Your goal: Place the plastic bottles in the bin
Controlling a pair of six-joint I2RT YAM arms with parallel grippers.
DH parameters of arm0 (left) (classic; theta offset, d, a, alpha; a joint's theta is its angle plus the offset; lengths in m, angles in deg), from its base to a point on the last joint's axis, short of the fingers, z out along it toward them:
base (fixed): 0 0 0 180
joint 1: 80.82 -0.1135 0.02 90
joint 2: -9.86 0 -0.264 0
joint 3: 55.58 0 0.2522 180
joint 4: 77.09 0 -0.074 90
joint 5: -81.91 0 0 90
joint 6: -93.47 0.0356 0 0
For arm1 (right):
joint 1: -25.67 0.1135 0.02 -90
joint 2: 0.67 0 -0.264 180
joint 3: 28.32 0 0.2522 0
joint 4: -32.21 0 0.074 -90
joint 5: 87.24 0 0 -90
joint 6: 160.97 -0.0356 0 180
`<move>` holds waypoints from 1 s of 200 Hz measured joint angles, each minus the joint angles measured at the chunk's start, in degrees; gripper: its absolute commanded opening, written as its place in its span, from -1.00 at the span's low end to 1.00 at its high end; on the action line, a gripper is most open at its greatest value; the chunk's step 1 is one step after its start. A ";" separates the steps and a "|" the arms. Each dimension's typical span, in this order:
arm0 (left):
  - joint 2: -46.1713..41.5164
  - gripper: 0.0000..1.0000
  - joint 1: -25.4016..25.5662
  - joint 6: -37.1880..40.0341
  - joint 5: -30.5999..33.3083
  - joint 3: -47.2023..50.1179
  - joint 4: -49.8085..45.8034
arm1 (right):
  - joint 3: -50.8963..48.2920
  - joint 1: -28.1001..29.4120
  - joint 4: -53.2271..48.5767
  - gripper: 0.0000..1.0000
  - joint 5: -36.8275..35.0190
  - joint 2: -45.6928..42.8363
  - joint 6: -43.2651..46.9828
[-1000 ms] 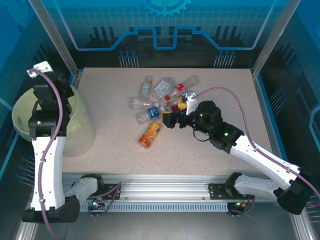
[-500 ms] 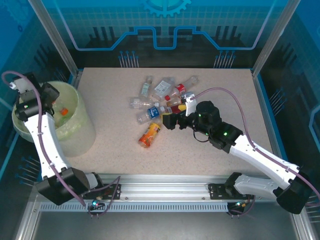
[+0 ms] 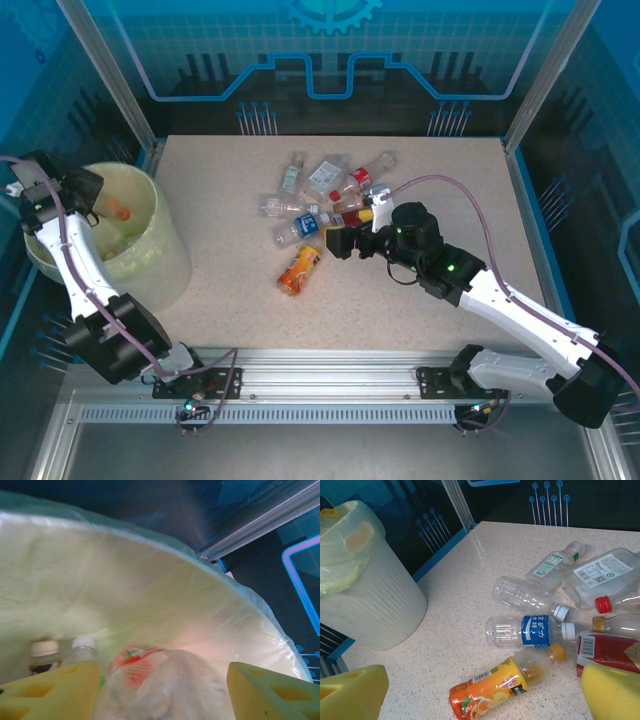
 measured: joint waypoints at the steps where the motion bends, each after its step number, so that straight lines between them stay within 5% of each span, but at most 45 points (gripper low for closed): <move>1: 0.04 0.50 0.00 -0.17 -0.11 0.04 0.04 | 0.00 -0.02 0.00 1.00 0.00 0.00 -0.02; 130: -10.14 0.98 1.86 -2.10 -8.63 3.08 2.73 | -0.50 -1.51 -0.42 1.00 -8.70 1.16 -5.49; 200: -15.10 0.98 15.02 2.56 -9.03 1.29 -0.74 | -0.72 -9.20 -5.49 1.00 -11.06 4.00 -18.23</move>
